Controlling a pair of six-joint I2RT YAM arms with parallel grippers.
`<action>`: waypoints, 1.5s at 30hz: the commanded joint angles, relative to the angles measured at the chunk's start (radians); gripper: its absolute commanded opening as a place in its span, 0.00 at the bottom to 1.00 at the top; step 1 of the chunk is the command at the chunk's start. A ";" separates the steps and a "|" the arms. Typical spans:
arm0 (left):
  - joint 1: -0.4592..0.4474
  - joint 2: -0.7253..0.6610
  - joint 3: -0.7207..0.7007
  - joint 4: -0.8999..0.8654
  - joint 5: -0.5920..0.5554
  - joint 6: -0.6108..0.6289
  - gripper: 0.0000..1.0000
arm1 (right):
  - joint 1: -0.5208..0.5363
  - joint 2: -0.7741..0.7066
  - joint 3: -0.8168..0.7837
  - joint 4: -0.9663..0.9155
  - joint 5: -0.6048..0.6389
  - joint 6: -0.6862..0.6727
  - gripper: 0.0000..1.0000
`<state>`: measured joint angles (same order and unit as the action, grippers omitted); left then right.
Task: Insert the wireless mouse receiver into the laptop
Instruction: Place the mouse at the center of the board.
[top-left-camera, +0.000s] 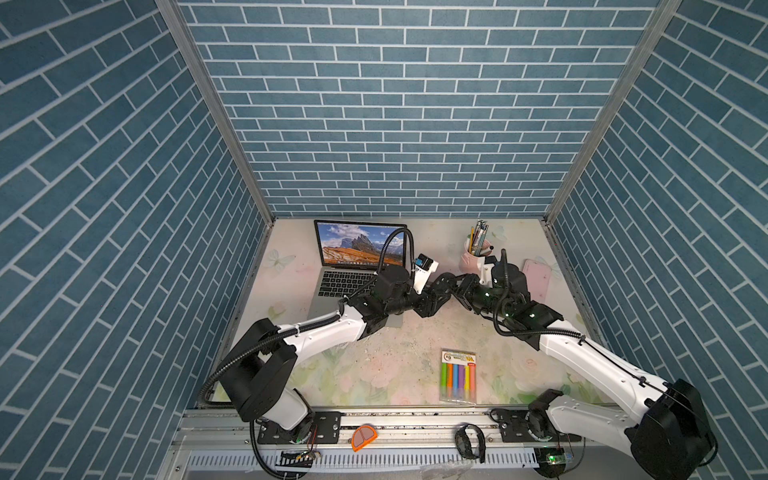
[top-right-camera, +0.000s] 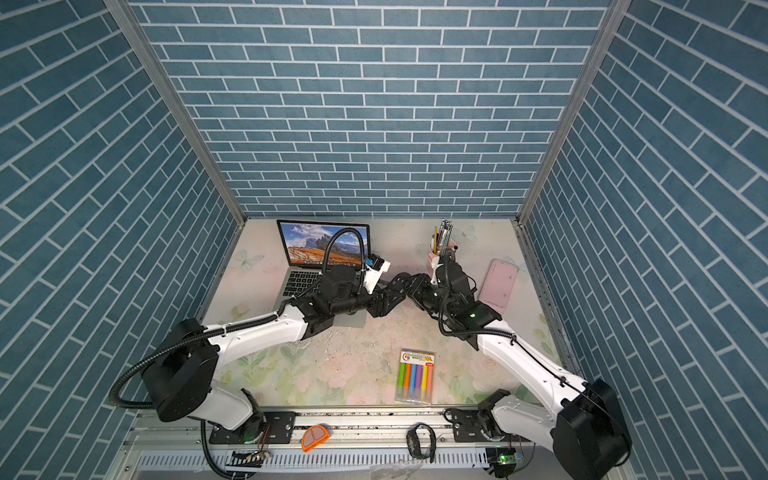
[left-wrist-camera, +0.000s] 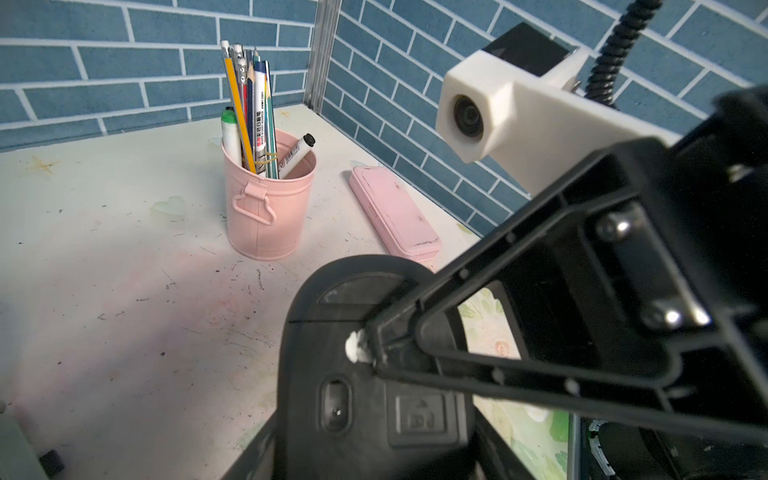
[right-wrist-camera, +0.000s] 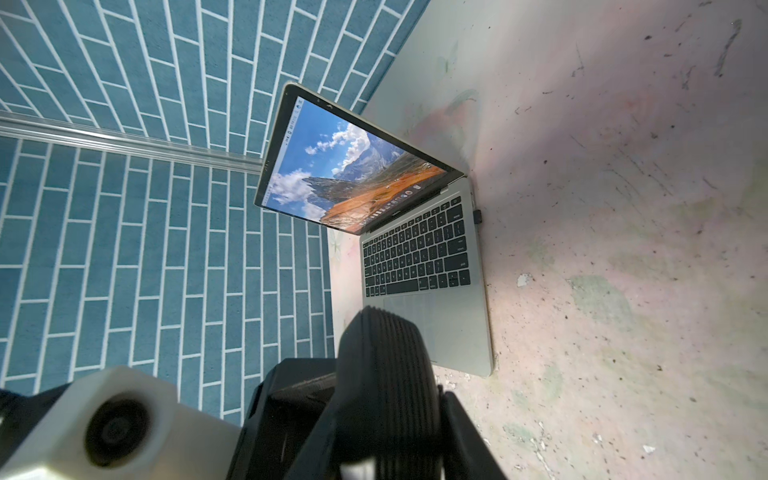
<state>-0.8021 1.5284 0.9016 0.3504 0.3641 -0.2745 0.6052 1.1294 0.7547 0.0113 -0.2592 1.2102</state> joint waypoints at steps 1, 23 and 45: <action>0.001 0.003 0.037 0.043 0.024 0.000 0.05 | 0.007 0.013 0.017 -0.033 0.008 -0.031 0.30; 0.015 -0.438 -0.158 -0.497 -0.363 0.110 0.99 | 0.010 0.216 0.415 -0.742 0.310 -0.545 0.24; 0.016 -0.525 -0.226 -0.611 -0.489 0.155 0.99 | -0.107 0.521 0.449 -1.037 0.732 -0.644 0.28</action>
<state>-0.7914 1.0245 0.7074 -0.2321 -0.1043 -0.1257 0.5041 1.6047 1.1748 -0.9760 0.3767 0.6022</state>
